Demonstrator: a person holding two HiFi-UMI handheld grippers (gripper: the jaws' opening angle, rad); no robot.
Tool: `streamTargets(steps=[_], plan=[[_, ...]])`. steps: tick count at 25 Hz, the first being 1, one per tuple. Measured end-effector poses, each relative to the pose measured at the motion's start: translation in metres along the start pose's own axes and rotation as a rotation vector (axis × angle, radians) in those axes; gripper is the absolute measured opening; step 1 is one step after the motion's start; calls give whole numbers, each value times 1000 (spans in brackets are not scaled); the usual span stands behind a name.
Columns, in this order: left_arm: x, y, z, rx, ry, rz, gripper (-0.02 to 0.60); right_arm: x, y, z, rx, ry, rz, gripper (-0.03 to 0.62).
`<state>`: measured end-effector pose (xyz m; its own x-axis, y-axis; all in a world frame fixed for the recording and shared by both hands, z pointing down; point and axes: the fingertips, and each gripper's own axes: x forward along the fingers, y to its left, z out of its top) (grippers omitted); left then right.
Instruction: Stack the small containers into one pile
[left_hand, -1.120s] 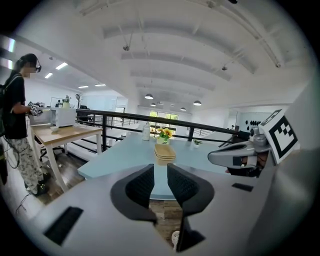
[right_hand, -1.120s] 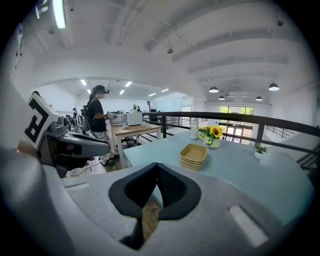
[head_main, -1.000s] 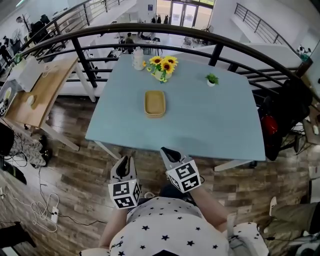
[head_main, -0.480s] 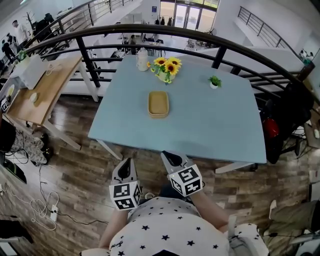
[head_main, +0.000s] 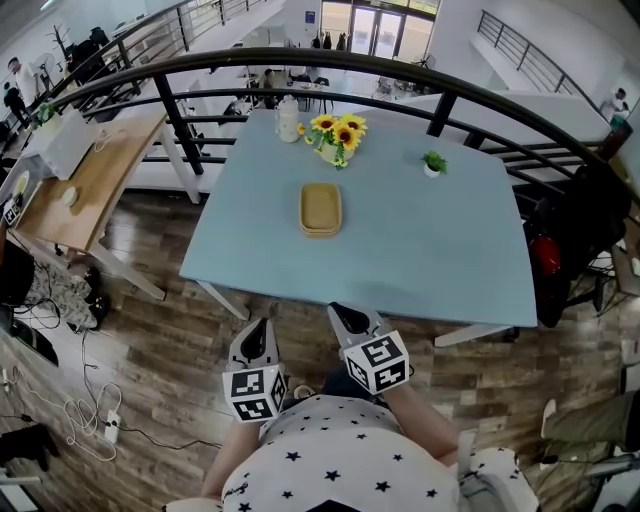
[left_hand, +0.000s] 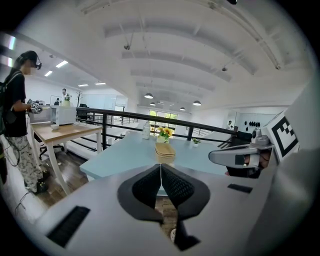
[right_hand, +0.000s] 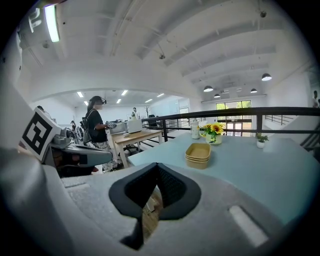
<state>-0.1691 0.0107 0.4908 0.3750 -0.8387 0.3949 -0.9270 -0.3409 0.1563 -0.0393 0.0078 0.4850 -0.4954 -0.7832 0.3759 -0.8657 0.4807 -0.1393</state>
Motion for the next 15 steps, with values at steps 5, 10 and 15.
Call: streamTargets(steps=[5,10,15], plan=[[0,2,-1,-1,4,0,6,3,4,0,7,-6,11,5],[2,6,-3,2,12,-3,6,7,6,-1,14,-6,22,5],[4,3,-4,7,20,-9,6,6,6,-4,27,-3,26,5]])
